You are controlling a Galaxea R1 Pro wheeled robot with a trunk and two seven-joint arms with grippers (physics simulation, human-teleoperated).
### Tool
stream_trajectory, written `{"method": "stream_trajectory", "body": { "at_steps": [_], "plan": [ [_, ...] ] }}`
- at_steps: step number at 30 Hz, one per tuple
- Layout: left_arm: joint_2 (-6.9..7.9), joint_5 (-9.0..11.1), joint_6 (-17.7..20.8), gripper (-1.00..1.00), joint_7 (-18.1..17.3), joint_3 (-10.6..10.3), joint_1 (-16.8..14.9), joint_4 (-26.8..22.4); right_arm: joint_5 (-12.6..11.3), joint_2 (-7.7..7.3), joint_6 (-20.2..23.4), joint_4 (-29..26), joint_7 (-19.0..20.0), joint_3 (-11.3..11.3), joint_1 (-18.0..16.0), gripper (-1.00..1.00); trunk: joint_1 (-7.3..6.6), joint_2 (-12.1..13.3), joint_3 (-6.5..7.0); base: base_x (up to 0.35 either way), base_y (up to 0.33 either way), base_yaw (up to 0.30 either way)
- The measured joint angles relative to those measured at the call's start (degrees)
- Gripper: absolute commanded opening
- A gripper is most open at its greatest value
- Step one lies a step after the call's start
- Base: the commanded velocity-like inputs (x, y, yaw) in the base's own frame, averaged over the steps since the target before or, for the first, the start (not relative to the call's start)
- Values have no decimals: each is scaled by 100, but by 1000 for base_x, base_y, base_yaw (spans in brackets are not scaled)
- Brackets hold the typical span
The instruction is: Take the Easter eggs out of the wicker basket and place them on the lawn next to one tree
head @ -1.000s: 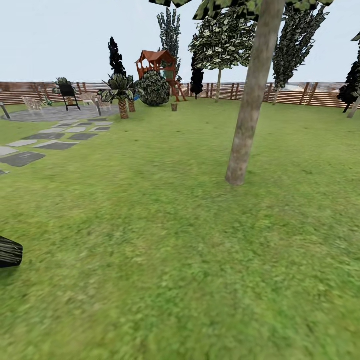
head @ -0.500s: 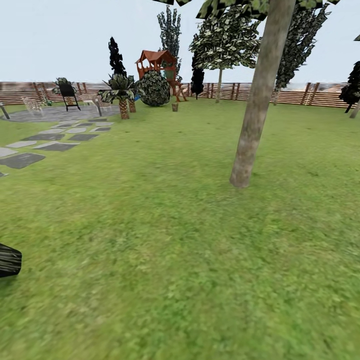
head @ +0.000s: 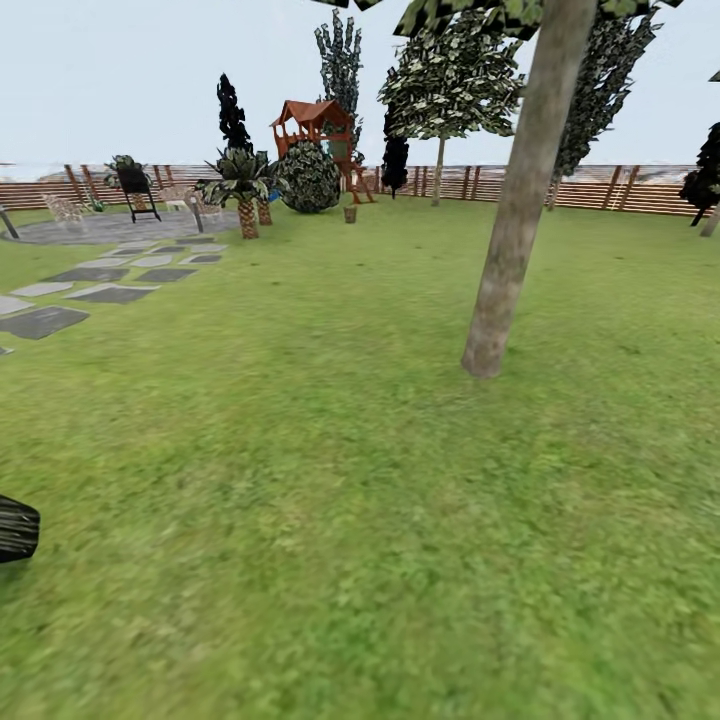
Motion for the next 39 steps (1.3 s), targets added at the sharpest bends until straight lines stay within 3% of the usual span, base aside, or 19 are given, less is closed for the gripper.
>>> {"method": "stream_trajectory", "body": {
  "at_steps": [39],
  "plan": [
    [0, 0, 0, 100, 0, 0, 0, 0, -15, -2, -17, -15, -8, 0, 0, 100, 0, 0, 0, 318, 115, 0]
  ]
}}
